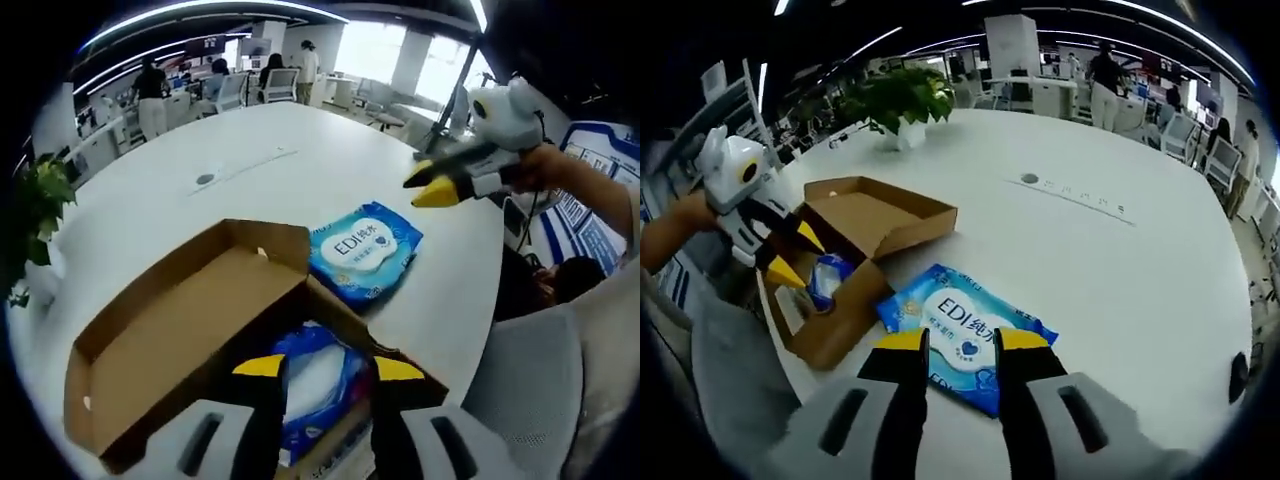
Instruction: Operate the shoe box by opening the lid, removing the specified soft item, and placing it in the target area until the item is outside and the box remains undamaged.
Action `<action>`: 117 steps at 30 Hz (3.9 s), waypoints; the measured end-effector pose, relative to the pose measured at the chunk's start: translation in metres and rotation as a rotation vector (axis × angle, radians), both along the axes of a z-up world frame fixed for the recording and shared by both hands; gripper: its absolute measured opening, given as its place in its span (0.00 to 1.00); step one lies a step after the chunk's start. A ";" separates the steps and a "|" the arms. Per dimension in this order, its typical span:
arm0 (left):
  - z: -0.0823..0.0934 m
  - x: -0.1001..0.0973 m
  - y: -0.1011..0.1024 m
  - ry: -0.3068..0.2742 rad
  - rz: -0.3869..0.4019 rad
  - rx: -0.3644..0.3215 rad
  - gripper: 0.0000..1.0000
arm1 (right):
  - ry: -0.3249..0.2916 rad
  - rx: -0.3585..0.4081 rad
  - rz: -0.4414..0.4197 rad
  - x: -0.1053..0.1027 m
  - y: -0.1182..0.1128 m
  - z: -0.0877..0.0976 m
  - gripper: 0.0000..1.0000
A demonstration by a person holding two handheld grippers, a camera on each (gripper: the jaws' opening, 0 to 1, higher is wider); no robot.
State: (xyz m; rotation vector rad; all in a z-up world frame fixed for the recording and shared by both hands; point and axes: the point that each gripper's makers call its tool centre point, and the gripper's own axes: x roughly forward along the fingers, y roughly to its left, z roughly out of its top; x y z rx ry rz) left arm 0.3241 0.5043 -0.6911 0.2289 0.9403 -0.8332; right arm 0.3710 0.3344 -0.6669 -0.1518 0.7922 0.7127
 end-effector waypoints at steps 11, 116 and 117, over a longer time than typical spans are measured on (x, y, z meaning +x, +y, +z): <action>-0.013 -0.010 0.018 -0.004 -0.056 0.028 0.32 | -0.028 -0.024 0.151 -0.011 0.047 0.013 0.23; 0.032 -0.021 0.059 -0.094 -0.297 0.105 0.00 | -0.153 -0.211 0.629 -0.026 0.194 0.012 0.00; 0.035 -0.021 0.059 -0.095 -0.297 0.104 0.00 | -0.158 -0.206 0.630 -0.026 0.193 0.016 0.00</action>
